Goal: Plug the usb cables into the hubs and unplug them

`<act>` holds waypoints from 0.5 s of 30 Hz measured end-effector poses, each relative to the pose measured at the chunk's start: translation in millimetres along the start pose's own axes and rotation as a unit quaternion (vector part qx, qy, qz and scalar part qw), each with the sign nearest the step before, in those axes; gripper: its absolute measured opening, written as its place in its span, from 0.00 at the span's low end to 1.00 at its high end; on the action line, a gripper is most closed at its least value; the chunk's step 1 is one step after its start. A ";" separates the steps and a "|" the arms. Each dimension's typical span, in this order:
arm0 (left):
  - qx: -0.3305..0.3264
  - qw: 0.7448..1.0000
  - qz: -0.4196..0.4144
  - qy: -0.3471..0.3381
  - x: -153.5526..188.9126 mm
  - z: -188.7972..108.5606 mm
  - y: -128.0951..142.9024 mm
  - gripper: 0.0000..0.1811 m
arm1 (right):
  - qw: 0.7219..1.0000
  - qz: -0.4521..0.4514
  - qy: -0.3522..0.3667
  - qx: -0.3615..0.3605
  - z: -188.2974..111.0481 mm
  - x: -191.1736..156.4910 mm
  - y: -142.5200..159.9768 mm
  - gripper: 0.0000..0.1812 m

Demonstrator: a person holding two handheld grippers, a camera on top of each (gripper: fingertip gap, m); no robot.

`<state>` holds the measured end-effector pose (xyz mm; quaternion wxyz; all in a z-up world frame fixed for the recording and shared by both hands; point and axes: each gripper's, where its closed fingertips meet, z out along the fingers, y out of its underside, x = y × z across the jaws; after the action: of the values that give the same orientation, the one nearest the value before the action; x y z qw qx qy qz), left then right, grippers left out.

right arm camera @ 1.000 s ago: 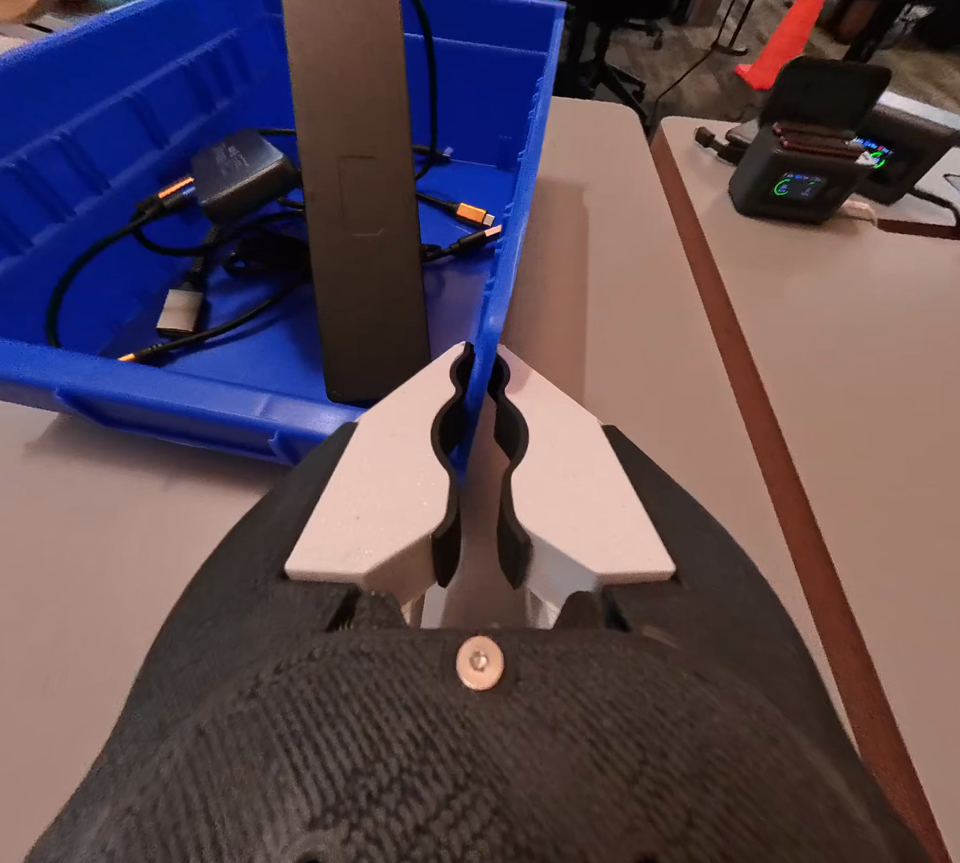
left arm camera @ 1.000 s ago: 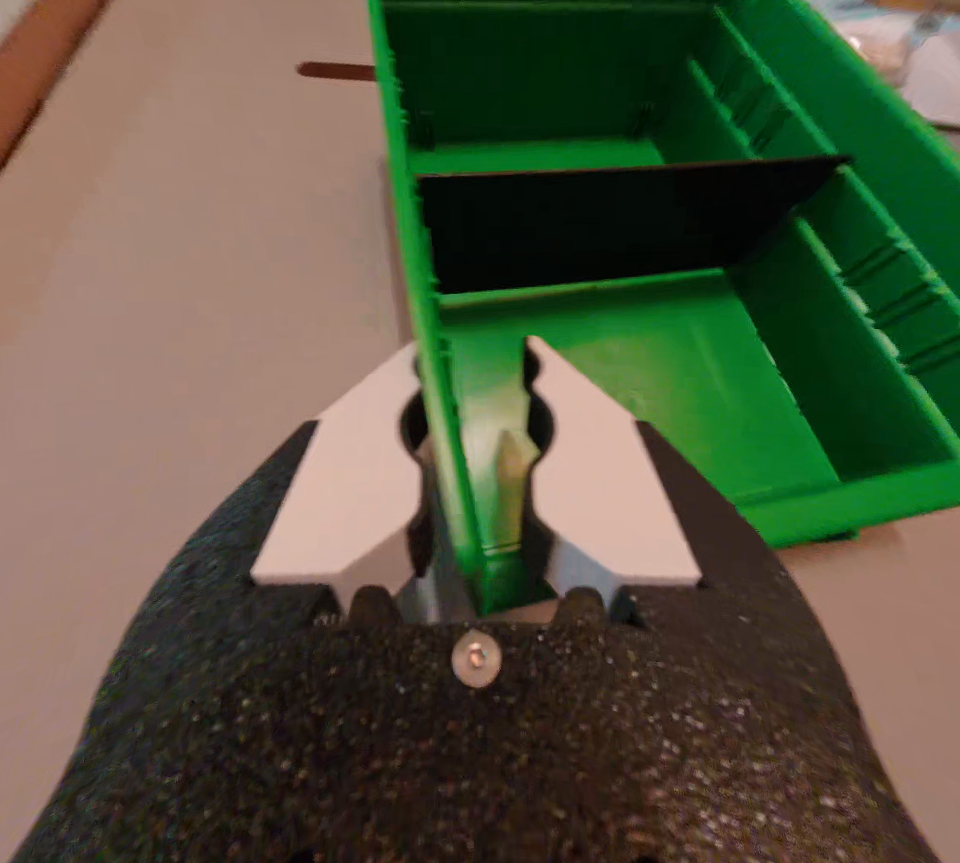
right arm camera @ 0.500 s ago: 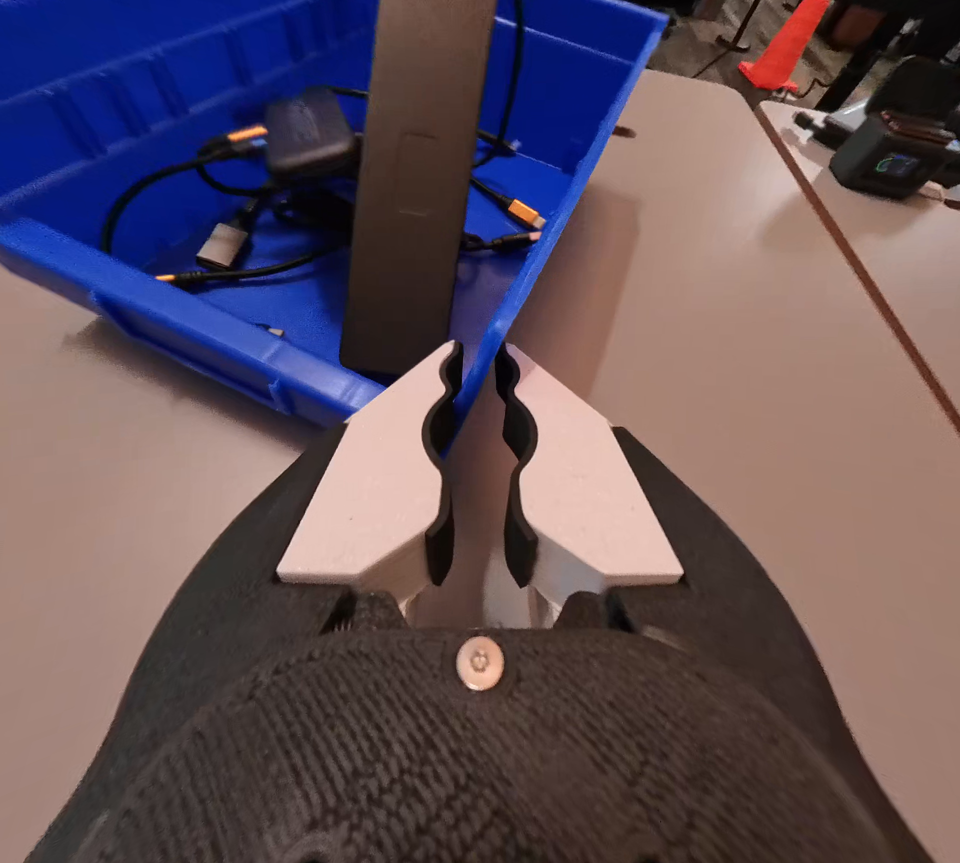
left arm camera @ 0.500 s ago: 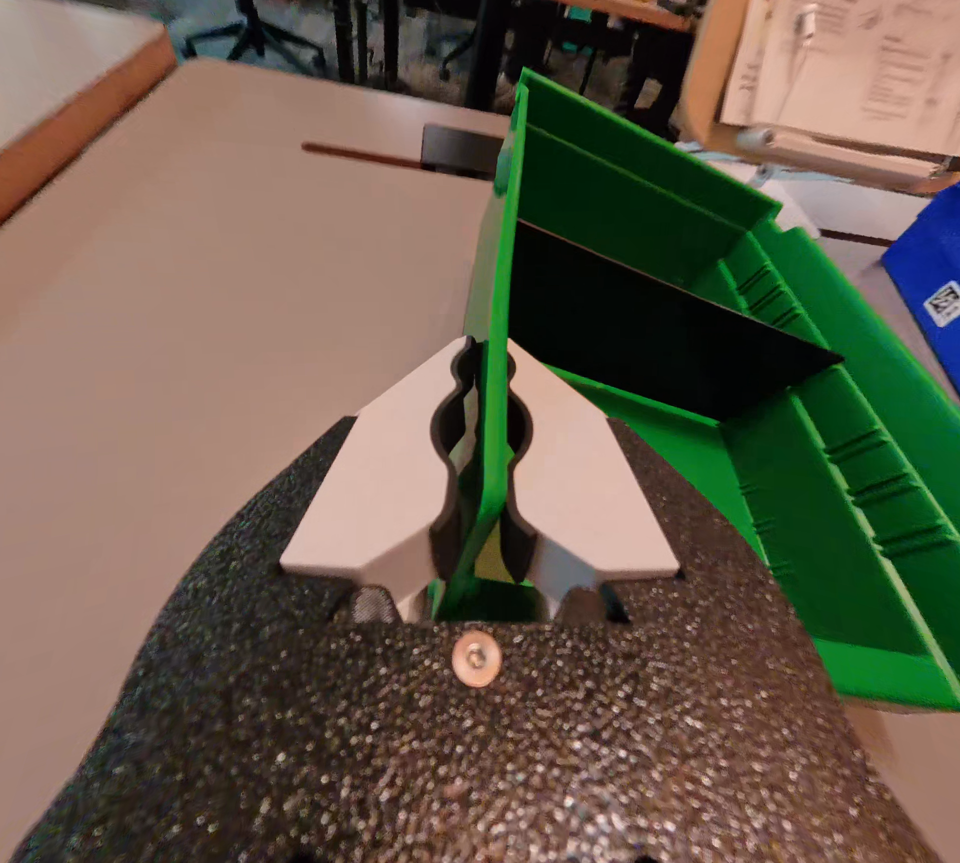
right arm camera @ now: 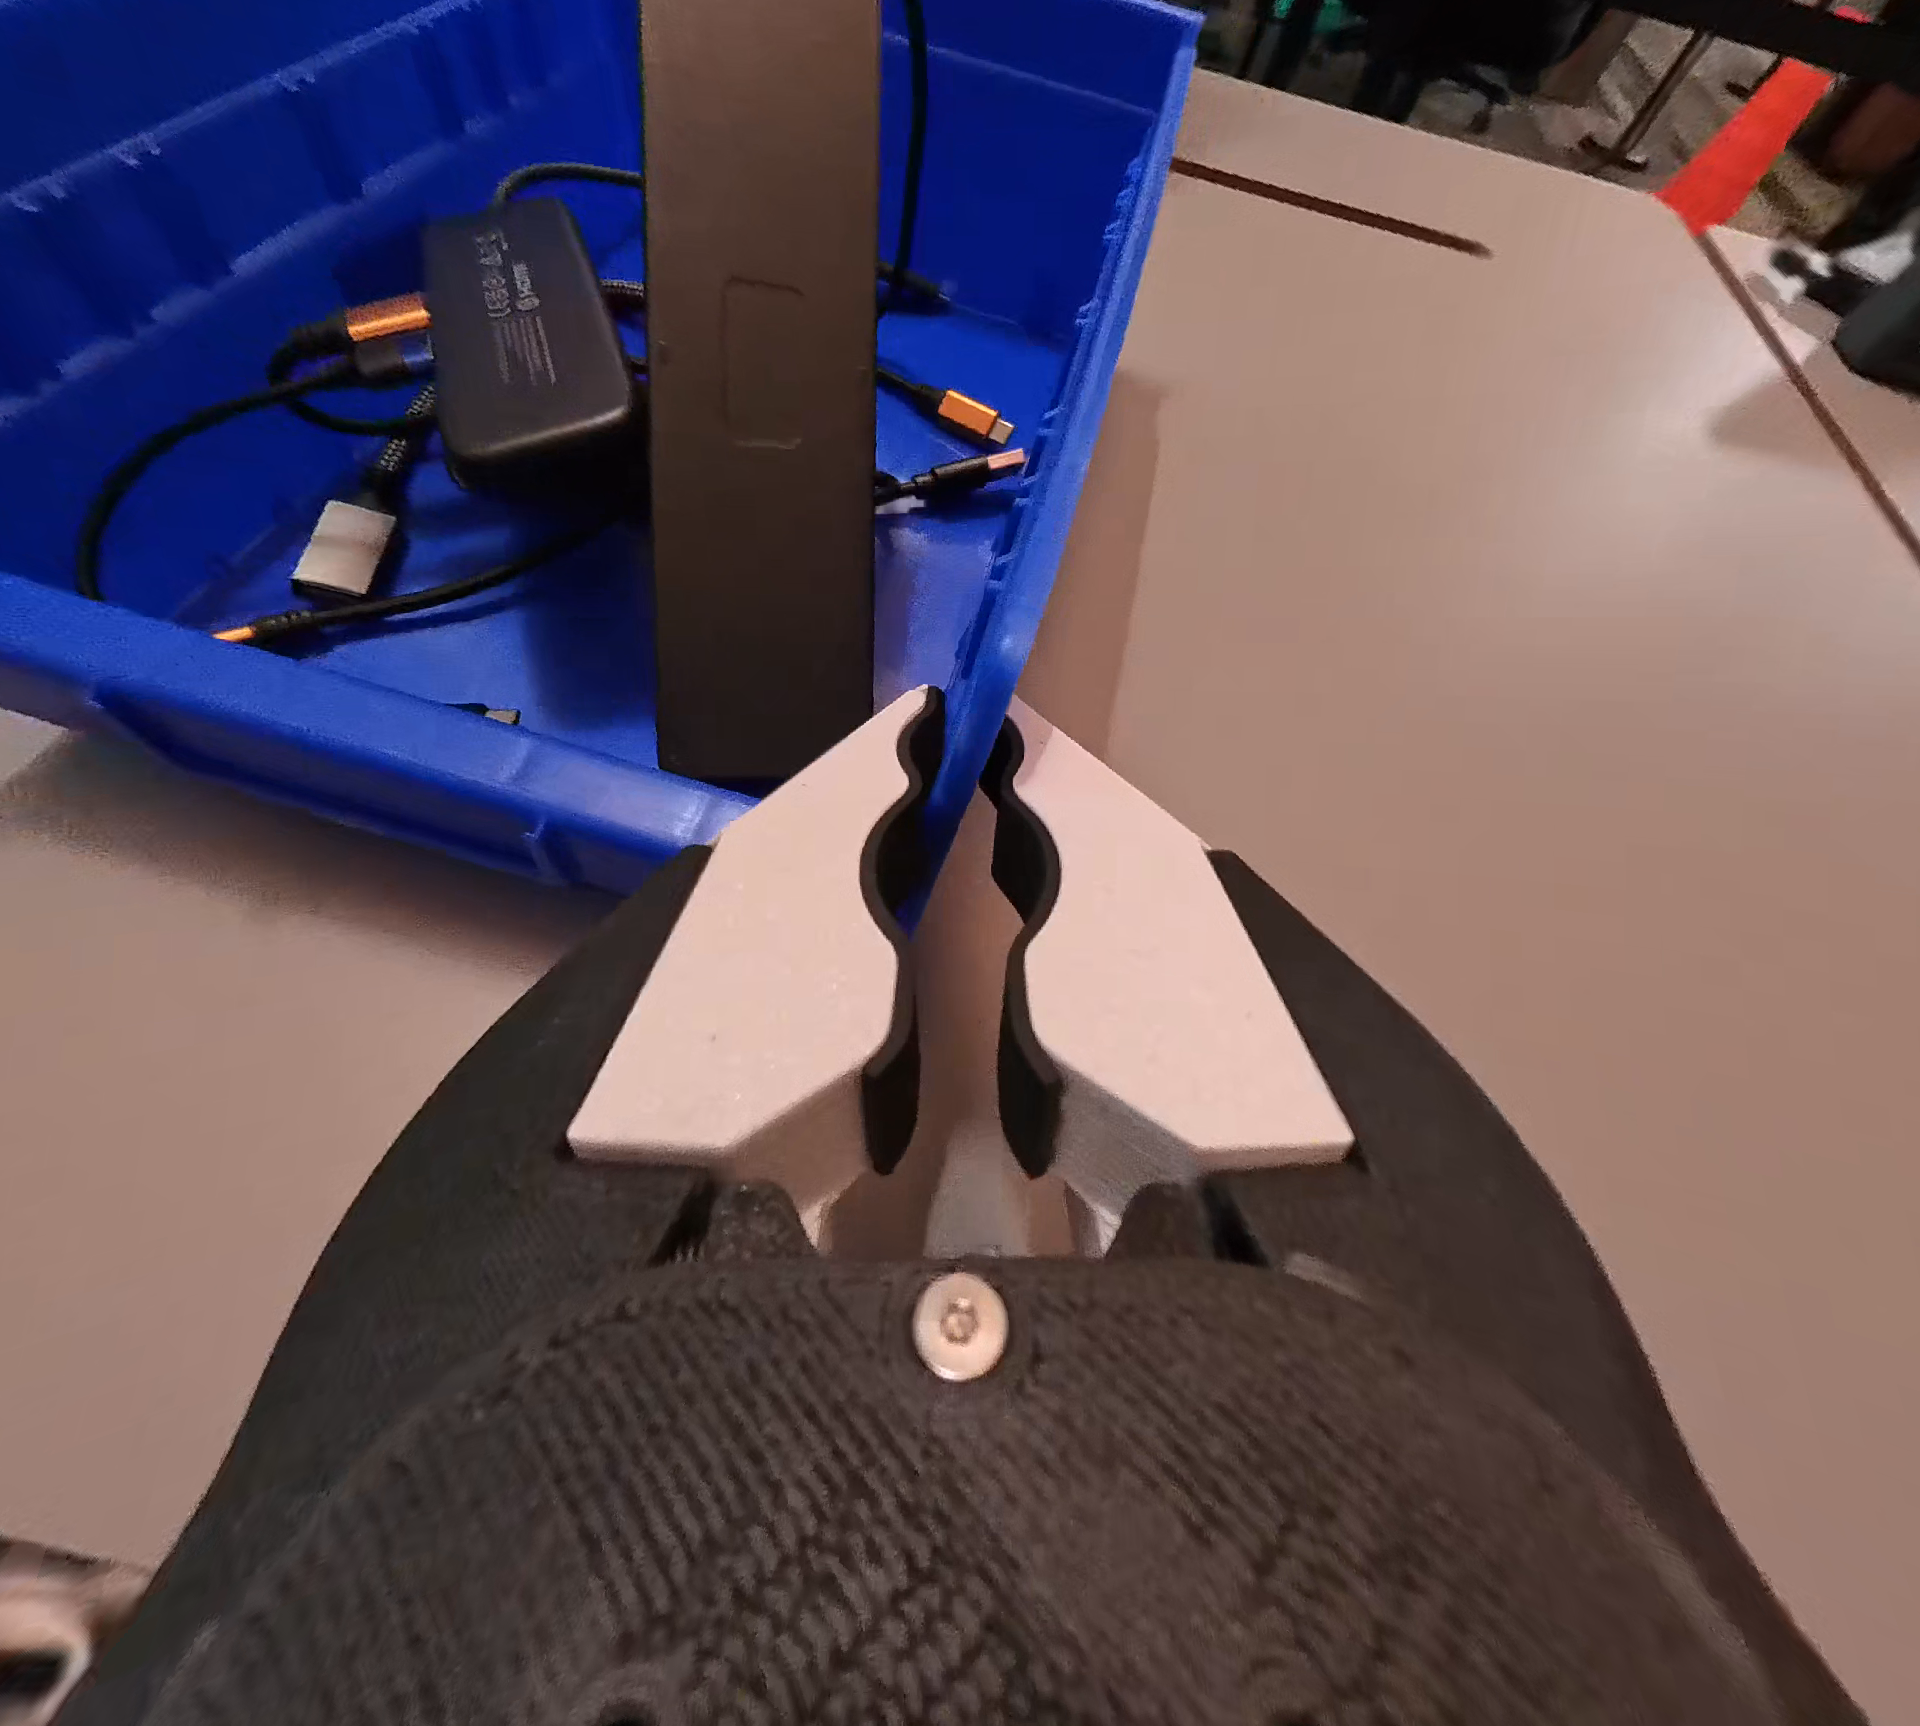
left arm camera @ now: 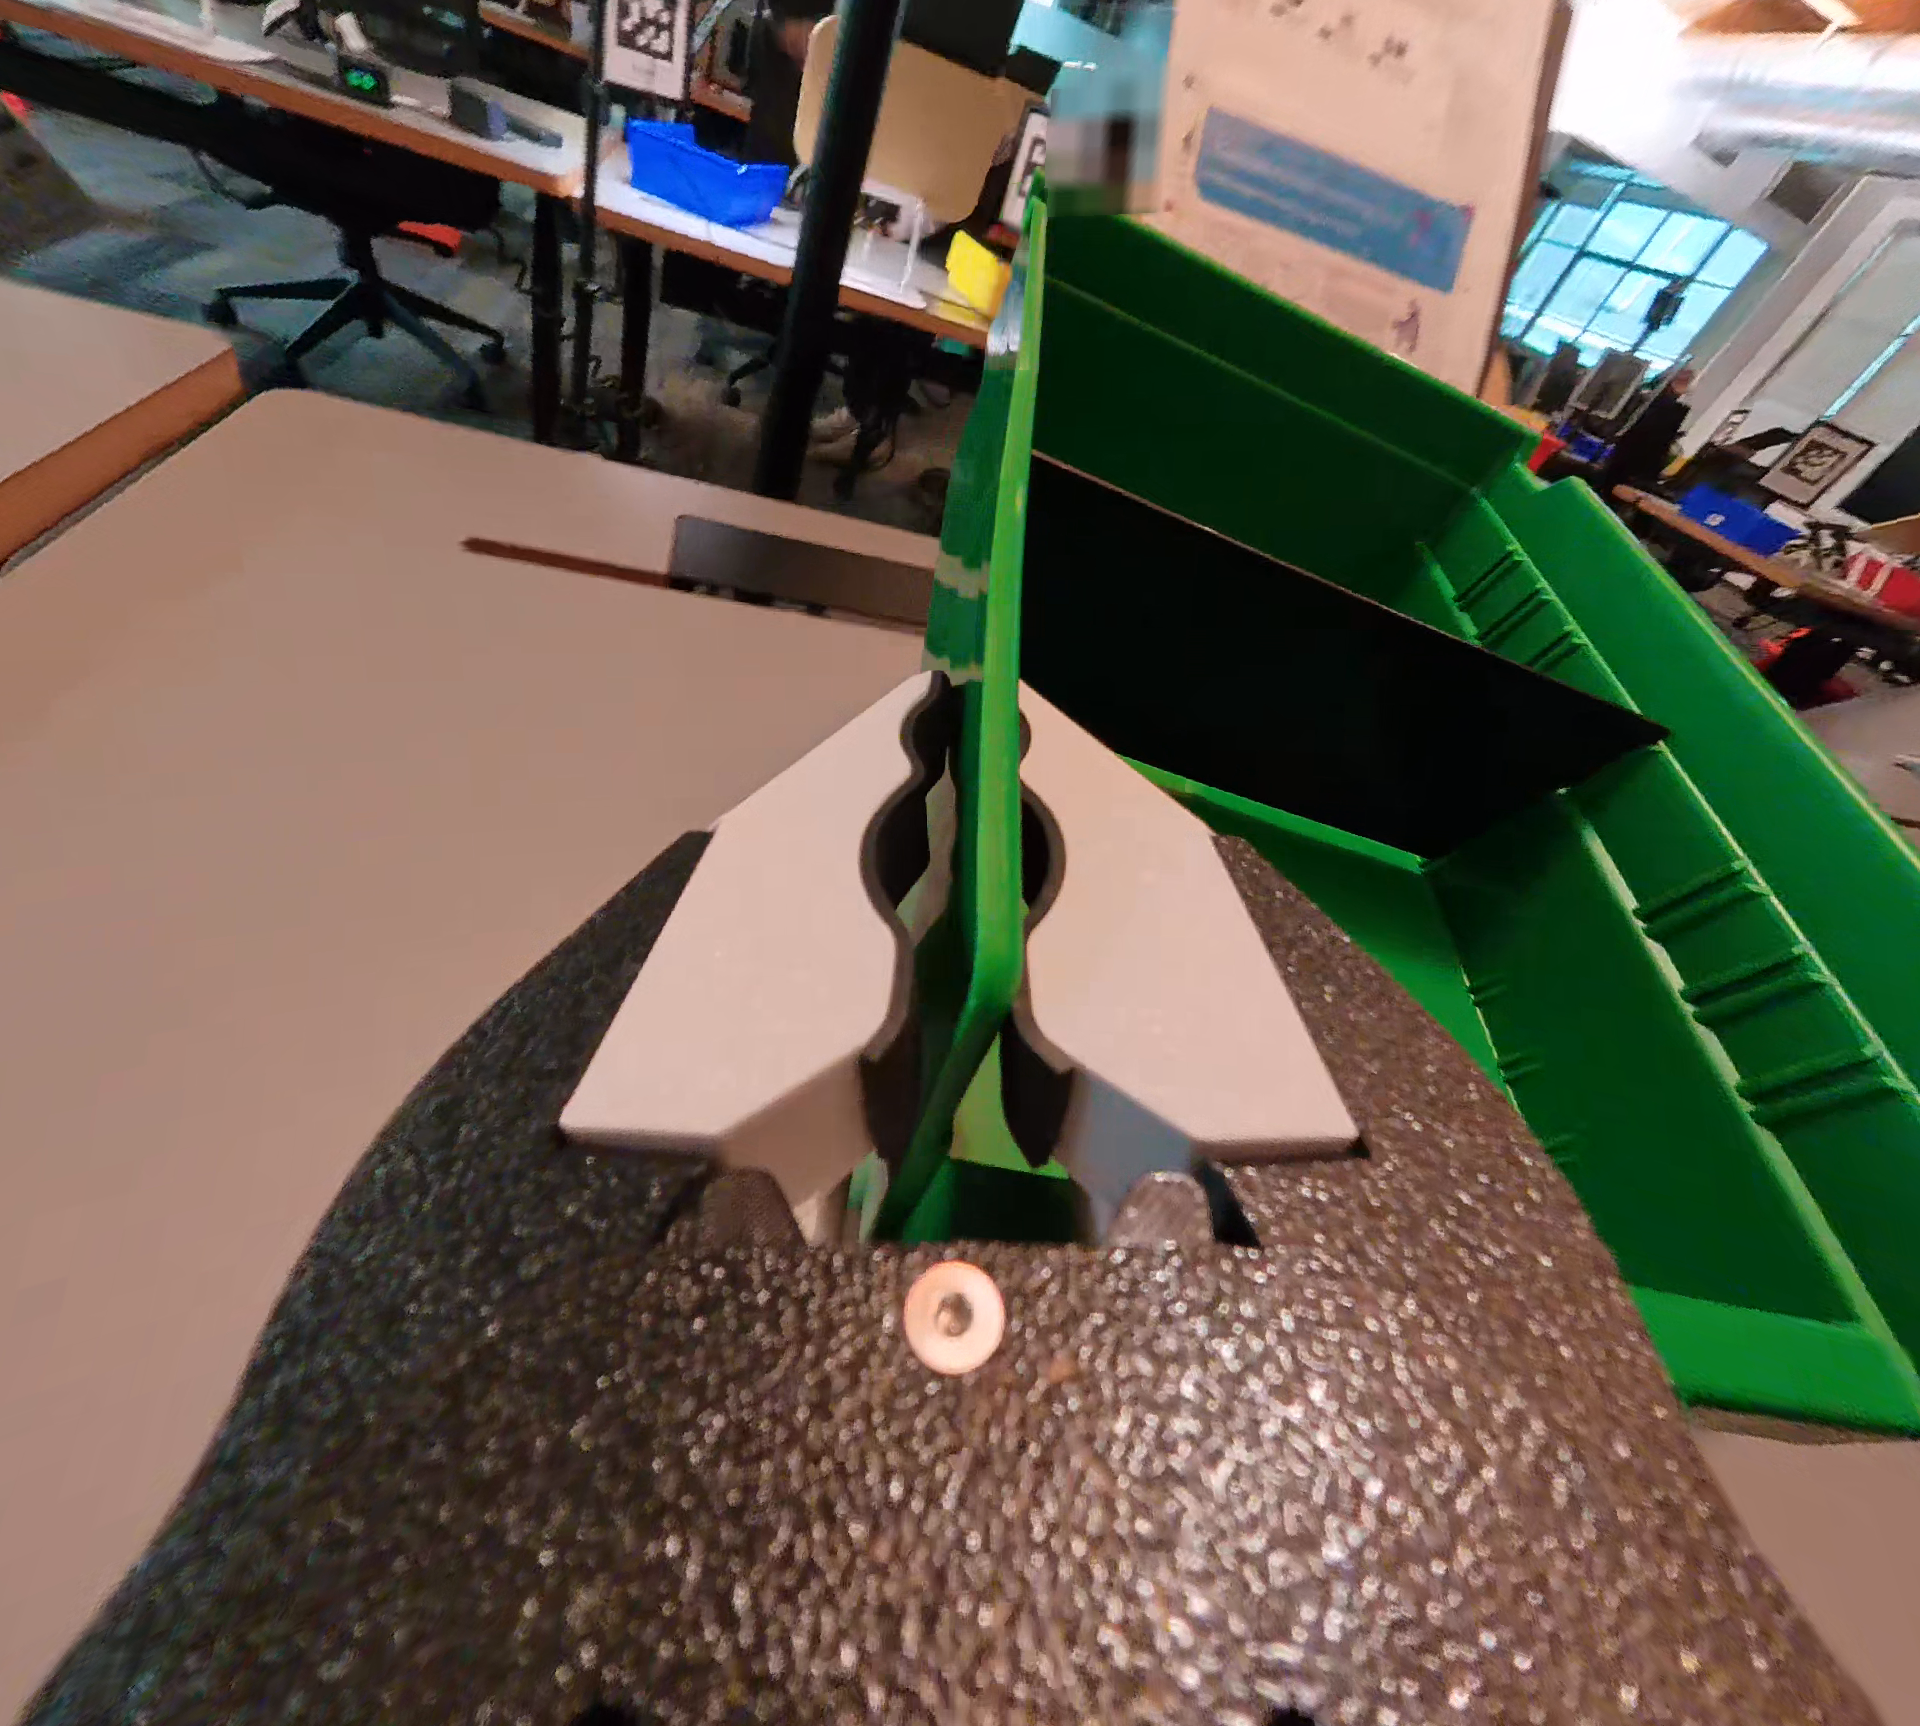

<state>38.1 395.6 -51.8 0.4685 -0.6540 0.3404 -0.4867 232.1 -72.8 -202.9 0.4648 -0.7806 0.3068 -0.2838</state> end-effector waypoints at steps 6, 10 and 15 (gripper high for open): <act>0.019 0.998 -0.001 0.060 90.3 52.1 -25.8 0.02 | 0.997 -0.017 -0.069 0.033 43.1 -108.8 -38.3 0.08; 0.018 0.996 0.019 0.084 153.4 93.8 -25.9 0.02 | 0.981 0.002 -0.189 0.036 51.7 -165.1 -61.9 0.31; -0.014 0.993 0.047 0.107 220.8 139.3 4.4 0.03 | 0.987 -0.020 -0.159 0.026 52.5 -73.4 -63.3 0.41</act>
<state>236.2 234.3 2.1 0.4428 -0.5876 0.4261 -0.5264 236.2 34.6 -178.9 0.5222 -0.8094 0.2053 -0.1734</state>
